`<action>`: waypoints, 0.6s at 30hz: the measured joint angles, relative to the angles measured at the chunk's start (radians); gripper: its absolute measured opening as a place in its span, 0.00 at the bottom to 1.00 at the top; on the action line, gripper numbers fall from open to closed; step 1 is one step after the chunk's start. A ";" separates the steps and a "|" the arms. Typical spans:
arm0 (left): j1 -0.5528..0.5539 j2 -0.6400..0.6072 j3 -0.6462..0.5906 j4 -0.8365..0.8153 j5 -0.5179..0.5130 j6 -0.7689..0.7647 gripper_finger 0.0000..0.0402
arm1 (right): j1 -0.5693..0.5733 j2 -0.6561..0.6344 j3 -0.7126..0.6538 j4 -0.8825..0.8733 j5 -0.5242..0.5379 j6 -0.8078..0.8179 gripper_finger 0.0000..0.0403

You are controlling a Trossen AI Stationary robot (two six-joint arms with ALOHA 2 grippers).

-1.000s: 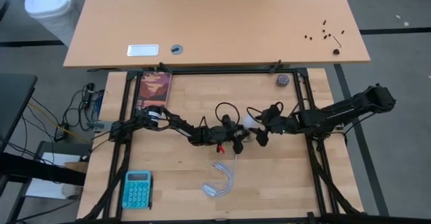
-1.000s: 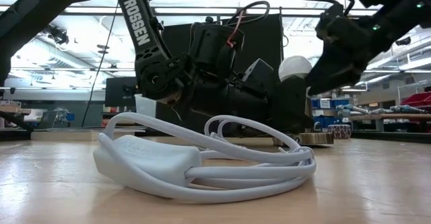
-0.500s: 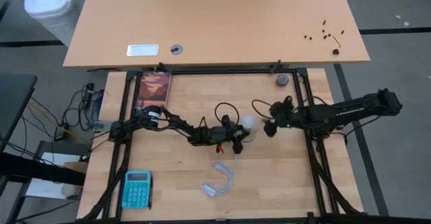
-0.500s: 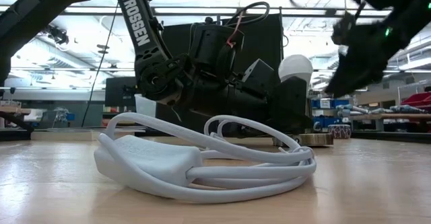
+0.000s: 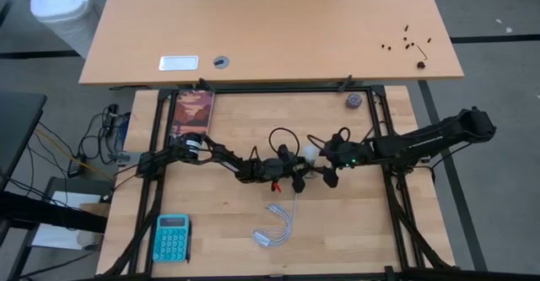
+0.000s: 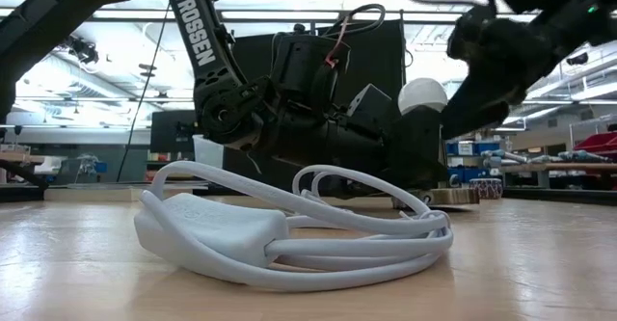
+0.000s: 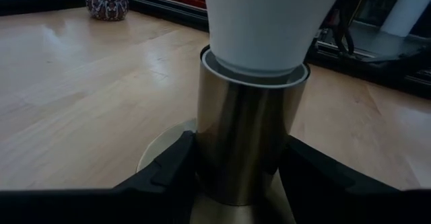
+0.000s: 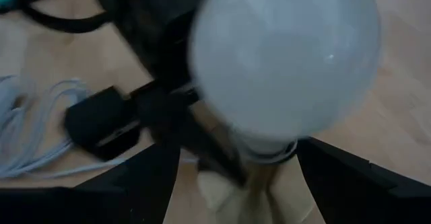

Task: Screw lightbulb
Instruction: Remove the lightbulb on the desk lamp

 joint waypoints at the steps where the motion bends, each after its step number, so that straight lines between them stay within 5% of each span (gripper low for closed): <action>1: 0.000 0.000 0.001 0.000 0.001 -0.002 0.47 | -0.009 0.019 0.000 0.017 0.003 0.000 0.76; 10: 0.000 0.000 0.001 -0.006 0.003 -0.021 0.47 | -0.104 0.019 0.000 0.012 0.006 -0.022 0.76; 13: 0.000 -0.001 0.003 -0.018 -0.002 -0.027 0.47 | -0.136 -0.050 0.000 -0.087 -0.001 -0.024 0.76; 18: -0.003 -0.002 0.001 -0.028 0.007 -0.044 0.47 | -0.155 -0.211 0.022 -0.461 0.133 0.119 0.76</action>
